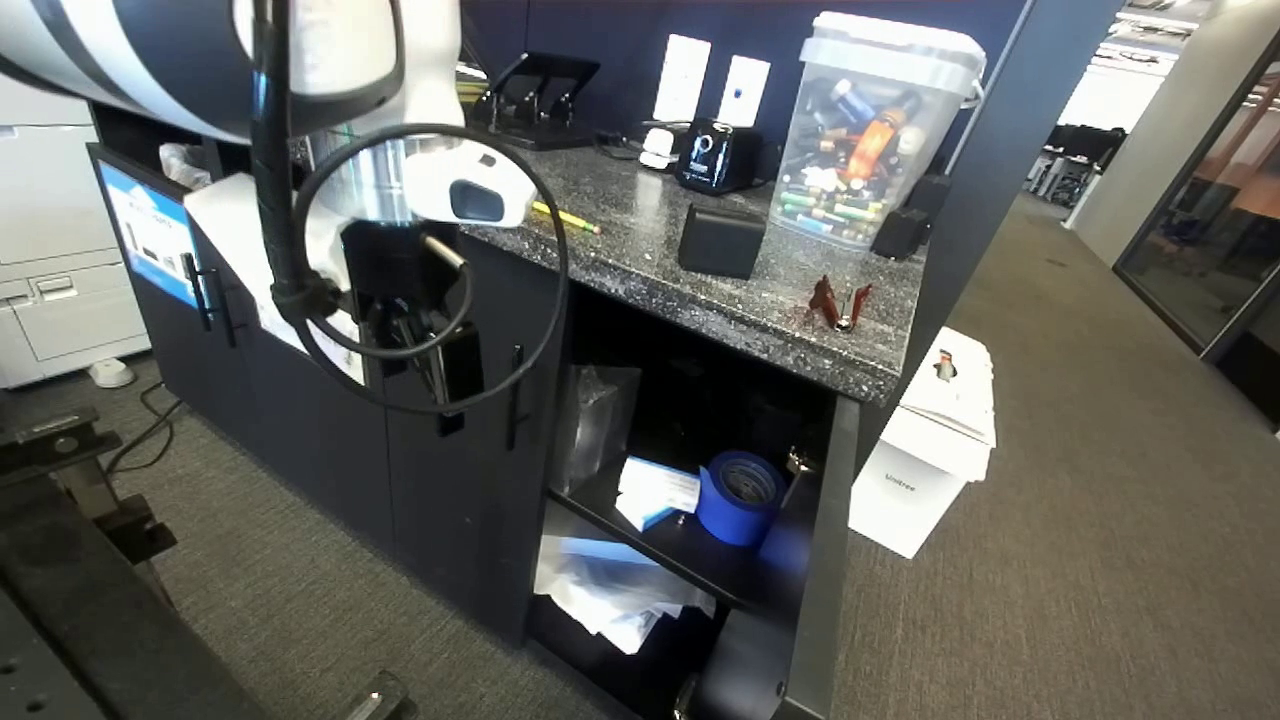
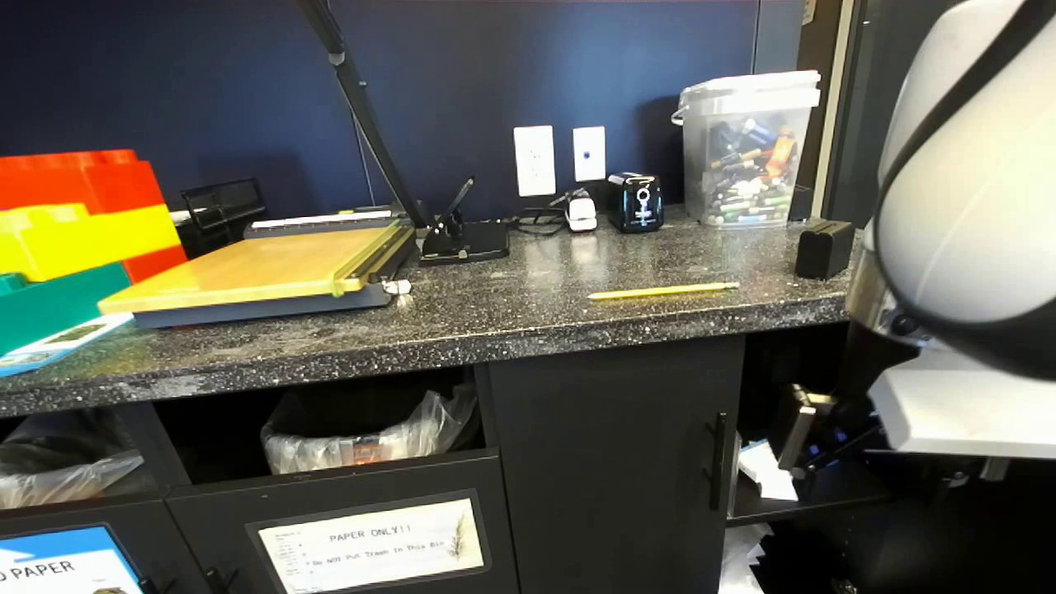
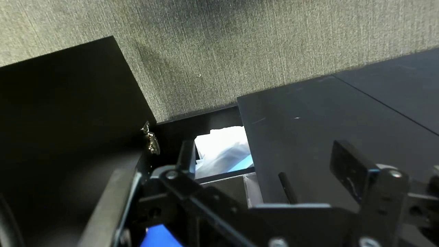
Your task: Open the left cabinet door
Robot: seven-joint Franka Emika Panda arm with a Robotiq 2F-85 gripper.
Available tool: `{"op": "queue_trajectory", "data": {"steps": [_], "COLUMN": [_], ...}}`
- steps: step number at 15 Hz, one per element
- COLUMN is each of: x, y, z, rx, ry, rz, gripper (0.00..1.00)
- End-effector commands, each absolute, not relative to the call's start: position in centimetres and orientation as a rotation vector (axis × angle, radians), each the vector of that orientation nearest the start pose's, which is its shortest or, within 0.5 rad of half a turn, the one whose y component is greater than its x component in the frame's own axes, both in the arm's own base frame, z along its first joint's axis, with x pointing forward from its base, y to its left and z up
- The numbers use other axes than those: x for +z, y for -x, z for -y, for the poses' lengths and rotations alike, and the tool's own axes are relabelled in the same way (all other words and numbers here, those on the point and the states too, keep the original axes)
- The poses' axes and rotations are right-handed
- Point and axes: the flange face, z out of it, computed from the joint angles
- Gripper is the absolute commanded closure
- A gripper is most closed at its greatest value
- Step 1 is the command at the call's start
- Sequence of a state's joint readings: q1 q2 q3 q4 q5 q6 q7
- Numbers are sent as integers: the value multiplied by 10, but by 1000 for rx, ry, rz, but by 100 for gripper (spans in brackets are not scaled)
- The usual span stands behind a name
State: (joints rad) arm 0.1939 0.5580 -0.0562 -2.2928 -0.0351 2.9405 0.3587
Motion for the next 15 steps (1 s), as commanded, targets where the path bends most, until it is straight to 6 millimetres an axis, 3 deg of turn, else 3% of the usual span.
{"op": "queue_trajectory", "data": {"steps": [1, 5, 10, 15], "x": [69, 35, 29, 17], "y": [-550, -577, -602, -614], "z": [-89, -111, -139, -151], "rx": [-262, -364, -561, -665], "ry": [3169, 3185, 3187, 3220], "rz": [-309, -323, -288, -272], "gripper": [0, 0, 0, 0]}}
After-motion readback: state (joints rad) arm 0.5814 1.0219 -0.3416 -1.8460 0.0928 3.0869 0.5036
